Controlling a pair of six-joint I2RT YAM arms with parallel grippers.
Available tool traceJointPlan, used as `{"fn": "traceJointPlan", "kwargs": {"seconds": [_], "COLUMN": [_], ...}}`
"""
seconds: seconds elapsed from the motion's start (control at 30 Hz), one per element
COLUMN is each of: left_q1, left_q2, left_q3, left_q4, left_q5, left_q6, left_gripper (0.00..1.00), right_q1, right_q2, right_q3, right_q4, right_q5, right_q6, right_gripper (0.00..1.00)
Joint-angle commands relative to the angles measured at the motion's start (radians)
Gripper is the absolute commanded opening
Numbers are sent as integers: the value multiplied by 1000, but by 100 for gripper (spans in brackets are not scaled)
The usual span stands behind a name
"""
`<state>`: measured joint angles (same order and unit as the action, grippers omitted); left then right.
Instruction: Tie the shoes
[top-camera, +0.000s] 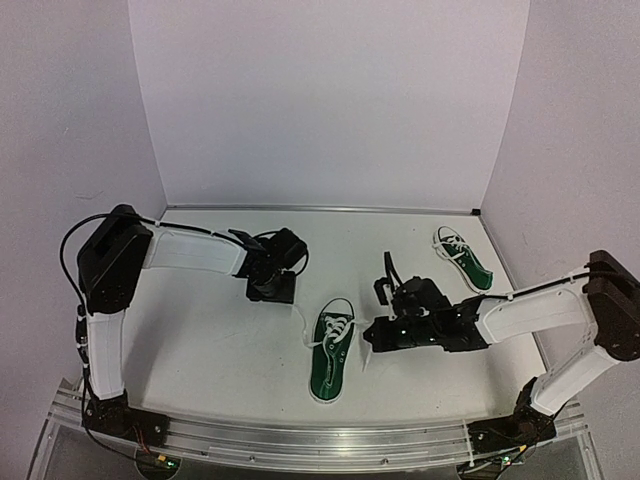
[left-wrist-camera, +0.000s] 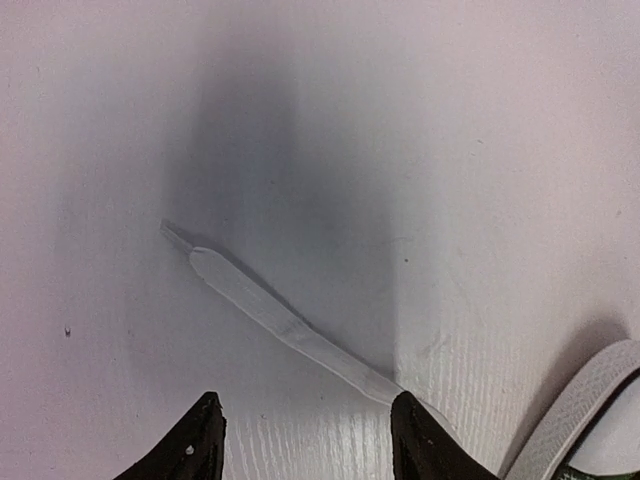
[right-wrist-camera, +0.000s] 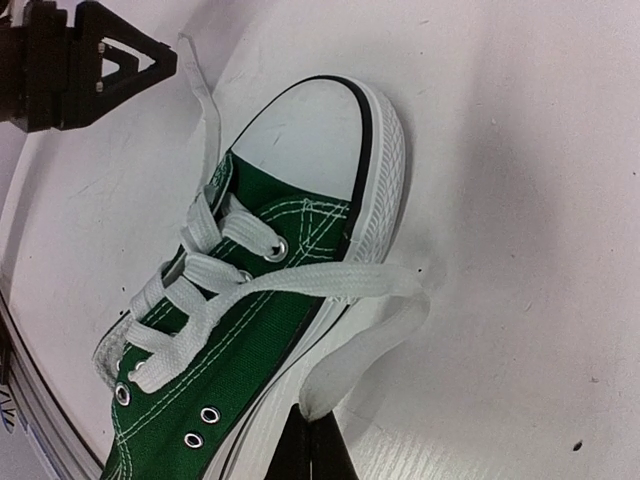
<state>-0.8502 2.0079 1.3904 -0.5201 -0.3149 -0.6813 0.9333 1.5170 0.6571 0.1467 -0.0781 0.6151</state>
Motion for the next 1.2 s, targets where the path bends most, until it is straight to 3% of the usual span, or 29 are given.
{"fn": "traceJointPlan", "kwargs": {"seconds": [0.0, 0.3, 0.5, 0.87, 0.97, 1.17], "left_q1": [28, 65, 79, 85, 85, 78], "left_q2": [65, 162, 209, 276, 199, -131], "left_q3": [80, 120, 156, 265, 218, -35], "left_q4": [-38, -32, -57, -196, -173, -25], "left_q5": [-10, 24, 41, 29, 20, -1], "left_q6": [-36, -59, -57, 13, 30, 88], "left_gripper": [56, 54, 46, 0, 0, 0], "right_q1": [6, 7, 7, 7, 7, 6], "right_q2": [-52, -111, -159, -174, -189, -254], "right_q3": [-19, -45, -68, -71, -70, -61], "right_q4": [-23, -61, -89, -97, -104, -164], "right_q5": [32, 59, 78, 103, 107, 147], "right_q6": [9, 13, 17, 18, 16, 12], "right_gripper": [0, 0, 0, 0, 0, 0]}}
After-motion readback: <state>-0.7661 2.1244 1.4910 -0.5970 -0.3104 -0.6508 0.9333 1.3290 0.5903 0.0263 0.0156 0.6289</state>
